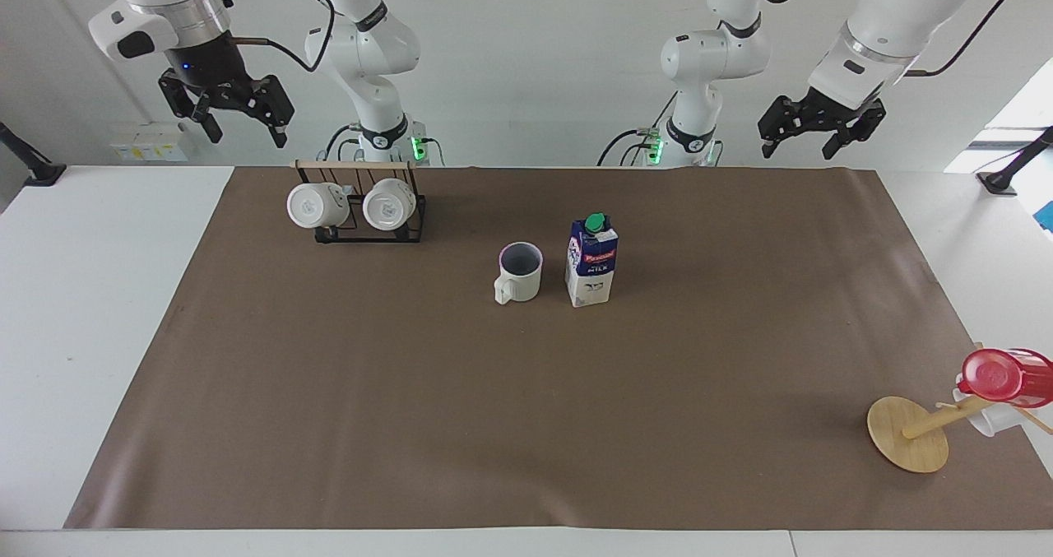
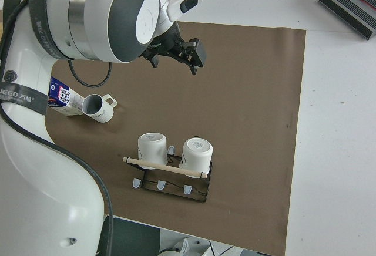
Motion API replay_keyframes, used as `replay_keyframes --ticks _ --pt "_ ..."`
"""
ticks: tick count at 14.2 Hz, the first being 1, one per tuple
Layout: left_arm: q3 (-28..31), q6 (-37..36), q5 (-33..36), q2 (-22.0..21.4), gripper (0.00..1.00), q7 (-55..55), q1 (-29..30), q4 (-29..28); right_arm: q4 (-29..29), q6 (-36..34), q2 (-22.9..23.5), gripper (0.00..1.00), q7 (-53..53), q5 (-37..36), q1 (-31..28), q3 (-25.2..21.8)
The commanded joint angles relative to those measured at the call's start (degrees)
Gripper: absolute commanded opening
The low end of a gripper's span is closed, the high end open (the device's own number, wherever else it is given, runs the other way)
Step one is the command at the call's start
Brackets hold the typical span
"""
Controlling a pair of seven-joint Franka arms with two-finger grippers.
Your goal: Place cup and milk on table
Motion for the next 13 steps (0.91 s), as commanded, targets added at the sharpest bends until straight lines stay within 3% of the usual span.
replay_keyframes --ticks 1,13 --pt "0.51 -0.09 -0.92 -3.18 1.0 0.67 -0.27 -3.79 -0.46 -0.39 -0.53 1.0 -1.53 0.04 -0.3 0.07" --pt "0.51 0.44 -0.92 -4.33 1.0 0.59 -0.19 -5.39 -0.46 -0.39 -0.53 1.0 -1.53 0.04 -0.3 0.07"
